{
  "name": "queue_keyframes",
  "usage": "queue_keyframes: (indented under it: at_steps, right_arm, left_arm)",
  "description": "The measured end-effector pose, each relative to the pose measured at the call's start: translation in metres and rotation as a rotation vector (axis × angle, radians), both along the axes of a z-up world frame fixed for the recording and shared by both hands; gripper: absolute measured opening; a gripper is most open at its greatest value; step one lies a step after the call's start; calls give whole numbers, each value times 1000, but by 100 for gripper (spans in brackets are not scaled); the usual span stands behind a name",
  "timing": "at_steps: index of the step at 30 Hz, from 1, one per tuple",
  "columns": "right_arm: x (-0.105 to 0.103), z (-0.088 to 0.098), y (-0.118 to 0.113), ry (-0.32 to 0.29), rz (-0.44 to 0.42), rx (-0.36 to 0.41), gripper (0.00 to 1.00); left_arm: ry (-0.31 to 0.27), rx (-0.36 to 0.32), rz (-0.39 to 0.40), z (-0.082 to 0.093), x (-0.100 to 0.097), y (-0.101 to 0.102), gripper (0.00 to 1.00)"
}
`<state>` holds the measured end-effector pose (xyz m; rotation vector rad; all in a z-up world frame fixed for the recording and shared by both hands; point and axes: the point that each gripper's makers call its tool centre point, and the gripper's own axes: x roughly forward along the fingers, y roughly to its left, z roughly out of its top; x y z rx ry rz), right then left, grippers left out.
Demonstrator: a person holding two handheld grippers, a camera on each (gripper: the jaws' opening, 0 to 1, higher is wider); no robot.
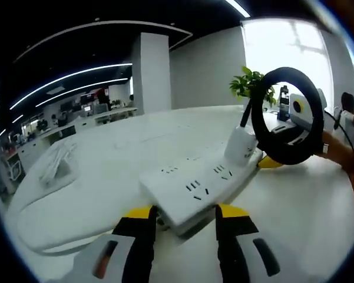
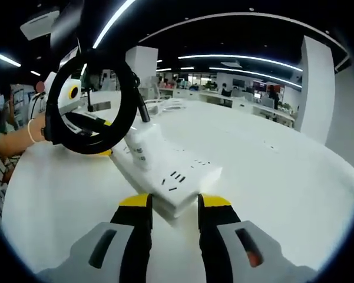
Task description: Straighten the power strip on the desk, plug the charger into it
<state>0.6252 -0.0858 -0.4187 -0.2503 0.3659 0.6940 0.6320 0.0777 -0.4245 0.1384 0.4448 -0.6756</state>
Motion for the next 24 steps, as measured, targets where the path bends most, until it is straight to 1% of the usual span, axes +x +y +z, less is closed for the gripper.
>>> queue_keyframes:
  at_steps: [7, 11, 14, 15, 16, 18, 20, 24]
  right_arm:
    - [9, 0, -2, 7, -2, -2, 29]
    - [8, -1, -2, 8, -4, 5, 29]
    - [7, -1, -3, 5, -2, 15, 28]
    - [7, 0, -3, -3, 0, 22, 28]
    - [8, 3, -4, -15, -2, 31, 29]
    - [7, 6, -6, -27, -5, 36, 33]
    - [5, 8, -5, -35, -1, 35, 37]
    - [0, 12, -3, -39, 11, 37, 39]
  left_arm:
    - [-3, -6, 10, 0, 6, -1, 40]
    - [-1, -10, 12, -1, 6, -1, 40]
    - [15, -23, 13, -1, 5, 0, 40]
    - [16, -26, 12, -1, 4, 1, 41]
    - [2, -18, 16, 0, 4, 2, 42]
    - [-13, 1, 23, 1, 3, 6, 48]
    - [-18, 0, 25, 4, 2, 9, 53]
    - [-15, -12, 33, 6, -1, 14, 53]
